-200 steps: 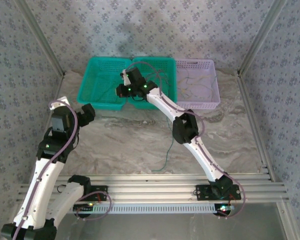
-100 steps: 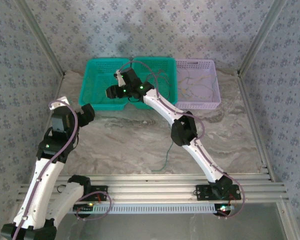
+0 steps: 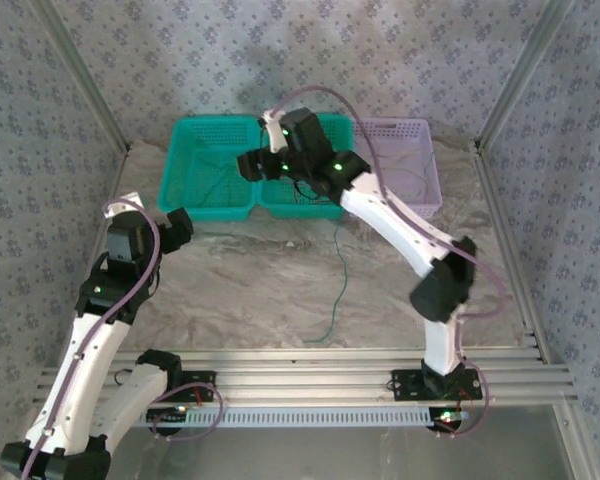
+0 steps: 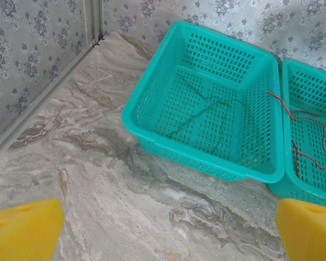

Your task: Untangle the cables

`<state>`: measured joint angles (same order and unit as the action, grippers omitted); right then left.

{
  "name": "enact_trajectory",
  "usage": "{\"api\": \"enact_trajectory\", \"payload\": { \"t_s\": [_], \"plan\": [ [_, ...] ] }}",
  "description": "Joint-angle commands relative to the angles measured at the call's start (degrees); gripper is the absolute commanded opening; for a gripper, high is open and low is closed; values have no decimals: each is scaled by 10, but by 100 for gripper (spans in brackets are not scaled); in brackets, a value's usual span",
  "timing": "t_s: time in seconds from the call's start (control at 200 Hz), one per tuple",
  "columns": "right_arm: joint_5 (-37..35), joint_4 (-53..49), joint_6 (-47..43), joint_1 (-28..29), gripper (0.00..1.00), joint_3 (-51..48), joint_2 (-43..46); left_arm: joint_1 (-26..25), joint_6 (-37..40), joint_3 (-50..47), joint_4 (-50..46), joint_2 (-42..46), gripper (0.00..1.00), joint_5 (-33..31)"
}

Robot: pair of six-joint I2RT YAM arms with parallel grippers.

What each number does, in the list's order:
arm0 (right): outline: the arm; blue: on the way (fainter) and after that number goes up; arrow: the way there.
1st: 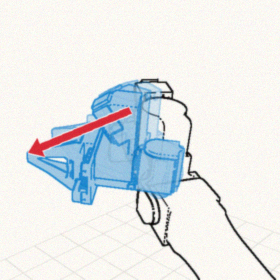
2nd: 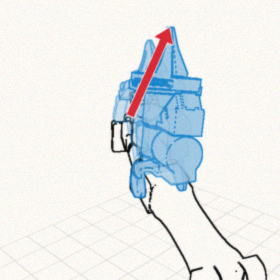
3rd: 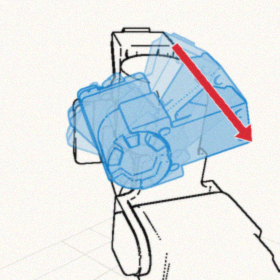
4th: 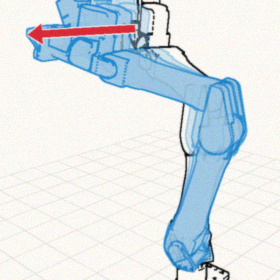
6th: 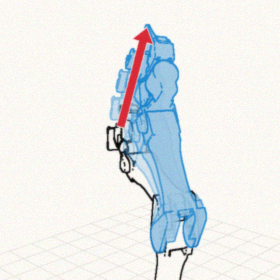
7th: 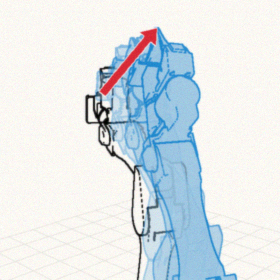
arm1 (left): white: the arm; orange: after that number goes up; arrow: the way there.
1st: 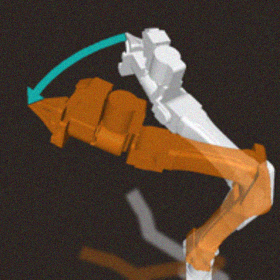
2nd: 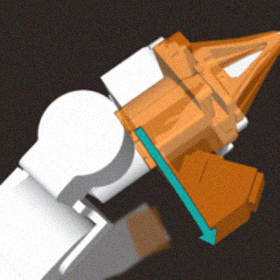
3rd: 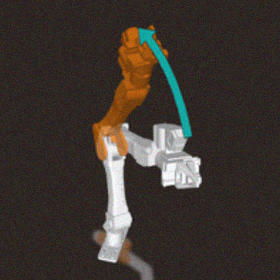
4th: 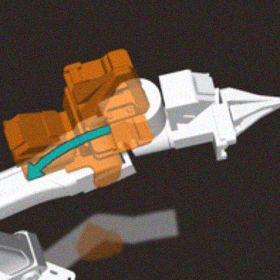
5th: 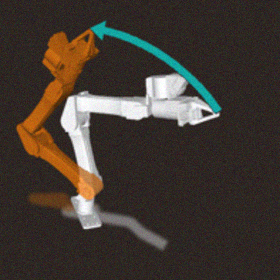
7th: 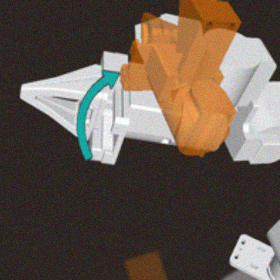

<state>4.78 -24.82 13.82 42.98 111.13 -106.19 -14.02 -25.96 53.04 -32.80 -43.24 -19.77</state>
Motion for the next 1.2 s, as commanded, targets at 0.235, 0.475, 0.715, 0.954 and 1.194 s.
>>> {"api": "enact_trajectory", "payload": {
  "t_s": [0.235,0.475,0.715,0.954,1.194],
  "plan": [
    [-73,90,-12,13,78,-358,202,-6,15,-4,12,-4,100,-11],
    [-102,126,-2,-5,79,-506,250,-9,18,-5,10,-7,100,-18],
    [-166,152,11,-31,79,-582,242,-17,23,-5,9,-10,100,-27],
    [-153,192,35,-91,79,-595,186,-17,25,-5,9,-11,100,-26],
    [-136,212,28,-100,77,-545,88,-18,27,-6,10,-11,100,-30]
  ]
}}
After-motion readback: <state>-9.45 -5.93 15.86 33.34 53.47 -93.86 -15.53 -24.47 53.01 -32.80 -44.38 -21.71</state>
